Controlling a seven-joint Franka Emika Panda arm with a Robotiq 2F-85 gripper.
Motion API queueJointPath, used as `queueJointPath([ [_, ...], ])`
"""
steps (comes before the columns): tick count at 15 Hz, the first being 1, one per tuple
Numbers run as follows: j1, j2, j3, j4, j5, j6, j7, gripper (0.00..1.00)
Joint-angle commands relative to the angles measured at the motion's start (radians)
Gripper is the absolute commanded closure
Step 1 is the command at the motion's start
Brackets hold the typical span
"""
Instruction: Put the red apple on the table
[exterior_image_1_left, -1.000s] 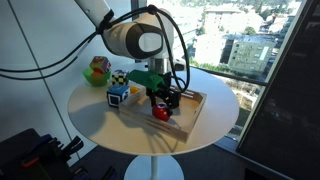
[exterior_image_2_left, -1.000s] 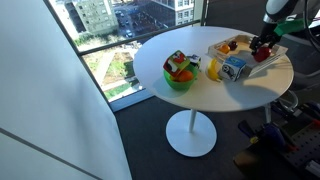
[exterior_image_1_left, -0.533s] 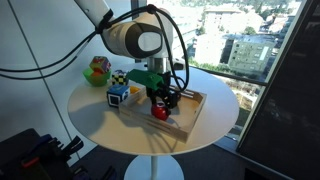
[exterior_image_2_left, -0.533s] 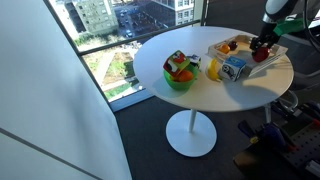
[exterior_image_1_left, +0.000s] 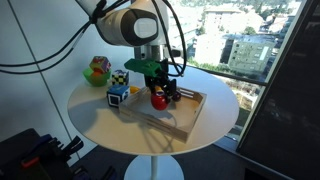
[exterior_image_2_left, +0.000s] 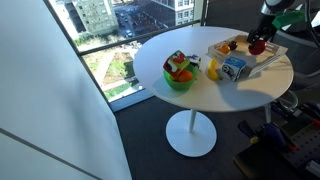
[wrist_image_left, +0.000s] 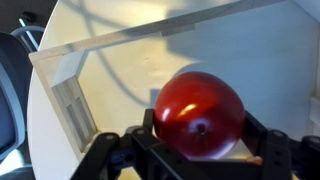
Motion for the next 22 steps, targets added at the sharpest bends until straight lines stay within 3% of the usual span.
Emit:
queueJointPath([
  [1, 0.031, -0.058, 0.006, -0.004, -0.016, -0.035, 0.003, 0.43],
  [22, 0.161, -0.252, 0.138, -0.054, 0.001, -0.235, -0.092, 0.43],
])
